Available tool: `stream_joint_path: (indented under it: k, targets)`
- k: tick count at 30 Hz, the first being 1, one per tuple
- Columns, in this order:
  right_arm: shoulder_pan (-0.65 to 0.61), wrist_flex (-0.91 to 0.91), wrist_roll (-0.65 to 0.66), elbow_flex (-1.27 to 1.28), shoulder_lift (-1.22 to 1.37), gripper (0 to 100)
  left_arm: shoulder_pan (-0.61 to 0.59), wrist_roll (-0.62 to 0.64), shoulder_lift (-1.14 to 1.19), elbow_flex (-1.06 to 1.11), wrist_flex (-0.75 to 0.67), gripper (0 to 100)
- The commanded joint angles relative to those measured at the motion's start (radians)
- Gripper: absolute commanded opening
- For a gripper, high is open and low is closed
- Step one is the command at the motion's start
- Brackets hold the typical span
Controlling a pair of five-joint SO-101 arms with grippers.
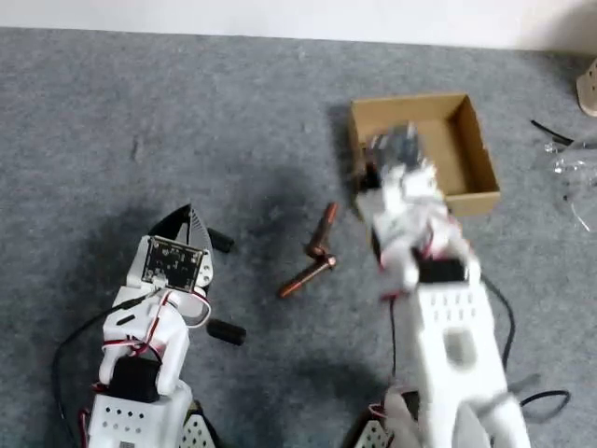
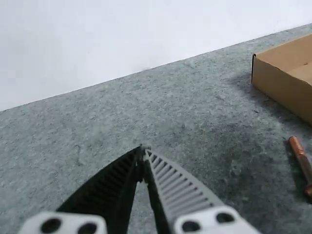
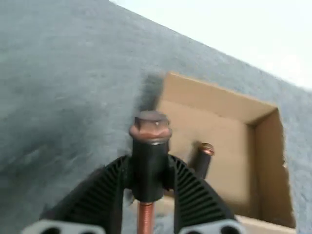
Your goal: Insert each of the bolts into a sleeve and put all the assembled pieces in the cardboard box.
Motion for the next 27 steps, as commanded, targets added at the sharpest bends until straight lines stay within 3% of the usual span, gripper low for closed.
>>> stream_joint_path:
  k: [1, 10, 21, 27]
  targets:
    - [0.081, -0.033, -0.048, -0.271, 0.248, 0.5, -0.008, -0.003, -0.015, 0.019, 0.006, 1]
    - [0.120, -0.031, -0.049, -0.533, 0.639, 0.5, -0.008, -0.003, -0.015, 0.019, 0.006, 1]
    - [0.044, -0.031, -0.049, -0.541, 0.771, 1.1, -0.007, -0.003, -0.015, 0.019, 0.006, 1]
    - [0.042, -0.030, -0.049, -0.539, 0.766, 17.1, -0.007, -0.003, -0.015, 0.019, 0.006, 1]
